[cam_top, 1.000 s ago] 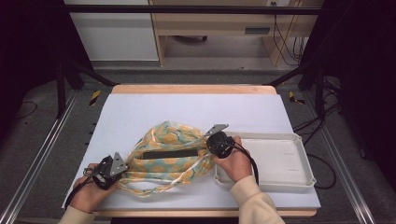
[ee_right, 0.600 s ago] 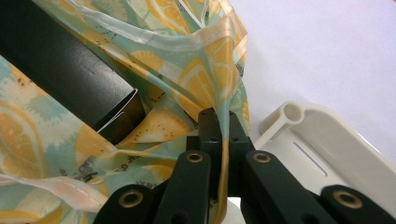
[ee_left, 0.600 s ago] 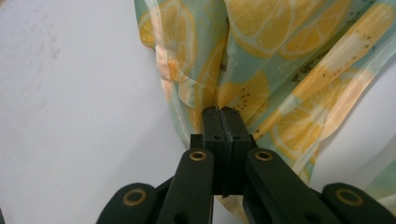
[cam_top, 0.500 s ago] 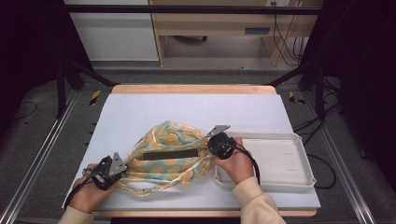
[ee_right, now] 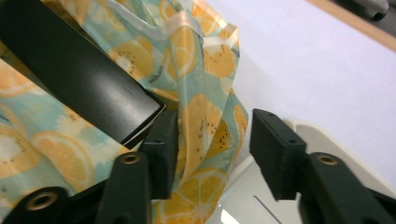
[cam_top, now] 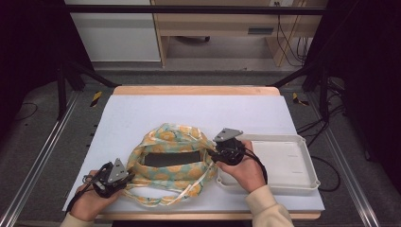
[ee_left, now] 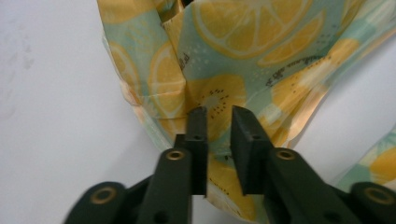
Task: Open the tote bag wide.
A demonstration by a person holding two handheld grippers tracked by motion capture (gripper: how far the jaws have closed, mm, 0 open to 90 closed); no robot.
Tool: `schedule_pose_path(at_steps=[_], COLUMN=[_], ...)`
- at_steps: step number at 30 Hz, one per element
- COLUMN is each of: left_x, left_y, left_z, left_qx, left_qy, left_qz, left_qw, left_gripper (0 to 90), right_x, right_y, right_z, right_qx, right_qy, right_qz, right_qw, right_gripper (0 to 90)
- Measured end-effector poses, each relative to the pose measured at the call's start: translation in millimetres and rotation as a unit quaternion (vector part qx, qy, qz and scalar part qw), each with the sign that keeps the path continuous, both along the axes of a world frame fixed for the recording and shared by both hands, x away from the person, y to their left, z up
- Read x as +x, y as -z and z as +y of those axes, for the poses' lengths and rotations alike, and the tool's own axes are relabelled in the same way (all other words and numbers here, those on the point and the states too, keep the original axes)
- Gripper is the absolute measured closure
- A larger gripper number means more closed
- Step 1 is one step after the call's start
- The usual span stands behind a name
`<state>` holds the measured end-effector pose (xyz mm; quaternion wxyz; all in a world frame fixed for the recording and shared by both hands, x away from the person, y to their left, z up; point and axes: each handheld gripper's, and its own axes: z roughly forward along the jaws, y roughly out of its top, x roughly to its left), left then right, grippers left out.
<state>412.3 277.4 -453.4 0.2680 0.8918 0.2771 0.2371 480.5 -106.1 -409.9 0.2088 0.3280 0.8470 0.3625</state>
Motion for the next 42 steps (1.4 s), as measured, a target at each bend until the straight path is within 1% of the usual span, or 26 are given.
schedule_pose_path(at_steps=[1, 4, 7, 9, 11, 12, 13, 16, 17, 20, 22, 25, 27, 28, 30, 34, 37, 38, 39, 40, 41, 42], left_x=[-1.1, -4.5, -7.4, -9.0, -7.1, -5.6, -4.8, -1.8, -0.5, 5.4, 8.7, 9.4, 9.6, 10.1, 10.1, 9.1, 6.6, 5.2, 4.0, 2.5, 1.2, 0.0], left_y=[-2.6, -10.4, -19.2, -26.0, -30.0, -32.4, -34.6, -39.4, -40.5, -41.0, -41.0, -38.0, -34.2, -32.6, -30.6, -28.1, -25.4, -24.4, -23.2, -21.7, -20.5, -19.1], left_z=[0.8, 3.0, 2.9, -0.2, -6.6, -11.5, -17.0, -33.5, -38.1, -51.0, -56.8, -60.9, -61.8, -62.0, -63.3, -69.3, -74.4, -75.6, -76.5, -77.5, -78.3, -78.7], left_qx=[-0.004, -0.034, -0.059, -0.078, -0.094, -0.095, -0.091, -0.082, -0.081, -0.090, -0.090, -0.111, -0.113, -0.118, -0.124, -0.120, -0.114, -0.115, -0.116, -0.111, -0.102, -0.096], left_qy=[-0.002, -0.008, -0.009, -0.001, 0.009, 0.014, 0.021, 0.042, 0.049, 0.061, 0.065, 0.068, 0.070, 0.071, 0.077, 0.091, 0.107, 0.109, 0.116, 0.121, 0.126, 0.130], left_qz=[-0.005, -0.019, -0.030, -0.033, -0.031, -0.034, -0.042, -0.047, -0.049, -0.046, -0.044, -0.039, -0.031, -0.025, -0.021, -0.018, -0.016, -0.017, -0.012, -0.009, -0.005, -0.007], left_qw=[1.0000, 0.9992, 0.9978, 0.9964, 0.9950, 0.9948, 0.9947, 0.9946, 0.9943, 0.9930, 0.9929, 0.9908, 0.9907, 0.9901, 0.9890, 0.9884, 0.9875, 0.9872, 0.9864, 0.9863, 0.9867, 0.9869], left_gripper=[70.4, 60.0, 54.0, 50.2, 47.6, 45.7, 44.3, 40.4, 40.0, 37.8, 36.2, 35.7, 35.7, 35.7, 35.7, 36.6, 44.2, 47.0, 51.5, 54.5, 56.1, 60.1], right_x=[-2.0, -8.7, -14.2, -17.1, -19.6, -20.1, -20.1, -19.3, -18.5, -14.7, -11.0, -6.1, -3.3, -1.7, 1.6, 8.9, 17.0, 20.3, 23.1, 25.6, 27.9, 29.6], right_y=[-1.9, -7.3, -11.0, -13.6, -16.0, -16.7, -17.5, -20.6, -21.7, -25.5, -27.9, -30.4, -30.0, -29.1, -27.0, -23.7, -20.3, -18.5, -16.3, -13.9, -11.5, -9.1], right_z=[-0.6, -1.1, 0.1, 1.0, 1.7, 2.3, 2.9, 5.4, 6.4, 9.5, 11.8, 14.3, 15.6, 16.5, 18.7, 22.7, 27.3, 29.0, 31.0, 33.1, 34.8, 36.4], right_qx=[0.006, 0.014, 0.021, 0.024, 0.027, 0.028, 0.027, 0.025, 0.025, 0.023, 0.023, 0.026, 0.025, 0.025, 0.020, 0.014, 0.009, 0.007, 0.002, -0.004, -0.007, -0.012], right_qy=[-0.001, -0.007, -0.013, -0.014, -0.017, -0.018, -0.019, -0.021, -0.023, -0.028, -0.028, -0.030, -0.032, -0.032, -0.031, -0.031, -0.031, -0.031, -0.031, -0.032, -0.036, -0.039], right_qz=[-0.002, -0.005, -0.010, -0.016, -0.019, -0.020, -0.021, -0.023, -0.024, -0.027, -0.028, -0.029, -0.026, -0.024, -0.019, -0.013, -0.004, 0.005, 0.009, 0.013, 0.020, 0.024], right_qw=[1.0000, 0.9999, 0.9997, 0.9995, 0.9993, 0.9992, 0.9992, 0.9992, 0.9991, 0.9990, 0.9989, 0.9988, 0.9988, 0.9989, 0.9991, 0.9993, 0.9995, 0.9995, 0.9995, 0.9994, 0.9991, 0.9989], right_gripper=[45.7, 41.6, 41.1, 41.0, 41.2, 41.2, 41.3, 41.3, 41.2, 39.7, 38.0, 36.5, 36.3, 36.3, 36.7, 37.2, 36.2, 35.9, 36.0, 38.6, 42.5, 44.0])
